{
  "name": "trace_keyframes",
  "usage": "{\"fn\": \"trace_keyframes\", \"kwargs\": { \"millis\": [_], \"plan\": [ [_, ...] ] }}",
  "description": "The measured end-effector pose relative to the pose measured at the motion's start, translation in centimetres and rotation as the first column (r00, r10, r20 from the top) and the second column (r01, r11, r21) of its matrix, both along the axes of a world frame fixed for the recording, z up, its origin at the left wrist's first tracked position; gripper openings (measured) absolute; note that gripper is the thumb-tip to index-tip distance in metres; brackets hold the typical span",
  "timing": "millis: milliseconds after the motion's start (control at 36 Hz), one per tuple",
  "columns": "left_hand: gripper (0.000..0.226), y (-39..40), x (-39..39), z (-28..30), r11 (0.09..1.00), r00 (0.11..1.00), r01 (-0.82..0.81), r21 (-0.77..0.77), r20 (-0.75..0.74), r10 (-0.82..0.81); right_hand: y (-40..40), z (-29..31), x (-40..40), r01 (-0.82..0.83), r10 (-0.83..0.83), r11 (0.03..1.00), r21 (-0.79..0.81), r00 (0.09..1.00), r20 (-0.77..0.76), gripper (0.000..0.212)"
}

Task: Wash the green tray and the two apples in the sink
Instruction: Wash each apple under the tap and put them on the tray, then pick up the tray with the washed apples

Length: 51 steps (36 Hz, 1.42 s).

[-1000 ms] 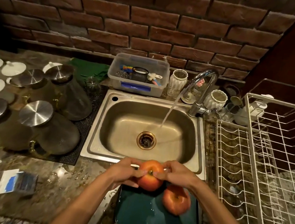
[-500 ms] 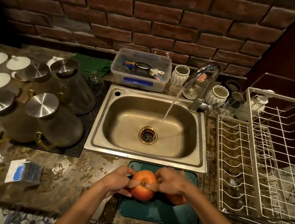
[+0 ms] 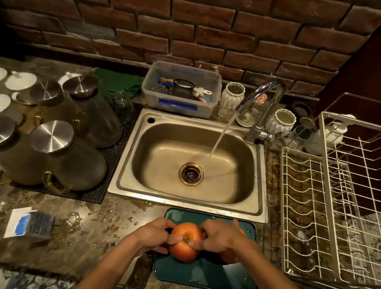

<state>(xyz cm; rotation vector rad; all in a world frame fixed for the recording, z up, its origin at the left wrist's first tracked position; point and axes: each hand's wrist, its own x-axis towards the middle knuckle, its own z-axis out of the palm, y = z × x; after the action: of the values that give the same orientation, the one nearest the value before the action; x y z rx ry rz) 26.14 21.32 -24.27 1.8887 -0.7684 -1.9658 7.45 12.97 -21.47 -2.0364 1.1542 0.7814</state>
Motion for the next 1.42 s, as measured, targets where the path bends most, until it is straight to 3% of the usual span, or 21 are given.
{"fn": "trace_keyframes", "kwargs": {
  "millis": [167, 333, 528, 750, 944, 1000, 1056, 1194, 1333, 1417],
  "plan": [
    [0.053, -0.7, 0.0, 0.0, 0.998, 0.998, 0.066, -0.005, 0.022, -0.066, -0.7, 0.1, -0.1, 0.001, 0.000, 0.999, 0.047, 1.000, -0.006, 0.057],
    [0.048, -1.0, 0.2, 1.0, 0.992, 0.992, 0.121, -0.029, 0.048, -0.119, -1.8, 0.5, -0.5, 0.173, -0.210, 0.959, 0.224, 0.966, 0.152, 0.057],
    [0.035, -3.4, 1.5, 2.0, 0.971, 0.989, 0.058, -0.233, 0.143, -0.025, -5.1, 1.8, -2.4, 0.463, -0.535, 0.843, 0.272, 0.767, 0.354, 0.053],
    [0.037, -6.1, 2.3, 1.9, 0.860, 0.950, 0.111, -0.498, 0.307, 0.055, -10.1, 2.7, -5.1, 0.661, -0.732, 0.668, 0.342, 0.501, 0.463, 0.026],
    [0.032, -8.3, 2.5, -0.7, 0.819, 0.935, 0.133, -0.558, 0.345, 0.082, -15.3, 0.7, -6.3, 0.806, -0.862, 0.389, 0.447, 0.148, 0.484, 0.015],
    [0.030, -8.6, 2.7, -1.9, 0.826, 0.936, 0.132, -0.548, 0.342, 0.077, -17.1, -0.4, -6.6, 0.848, -0.864, 0.316, 0.426, 0.072, 0.498, 0.020],
    [0.028, -8.9, 2.8, -3.1, 0.842, 0.945, 0.110, -0.529, 0.319, 0.077, -19.3, -1.2, -7.2, 0.880, -0.853, 0.272, 0.389, 0.034, 0.520, 0.034],
    [0.034, -8.6, 3.1, -5.9, 0.878, 0.937, 0.145, -0.455, 0.349, 0.026, -24.5, -1.7, -7.9, 0.932, -0.796, 0.287, 0.220, 0.105, 0.596, 0.067],
    [0.036, -9.6, 2.9, -6.3, 0.895, 0.932, 0.074, -0.440, 0.349, 0.094, -27.3, -2.7, -7.5, 0.970, -0.754, 0.123, 0.212, -0.047, 0.655, 0.065],
    [0.042, -9.1, 2.5, -6.3, 0.909, 0.928, 0.100, -0.404, 0.368, 0.062, -26.8, -3.2, -7.0, 0.944, -0.703, 0.144, 0.297, -0.113, 0.702, 0.075]
  ]
}}
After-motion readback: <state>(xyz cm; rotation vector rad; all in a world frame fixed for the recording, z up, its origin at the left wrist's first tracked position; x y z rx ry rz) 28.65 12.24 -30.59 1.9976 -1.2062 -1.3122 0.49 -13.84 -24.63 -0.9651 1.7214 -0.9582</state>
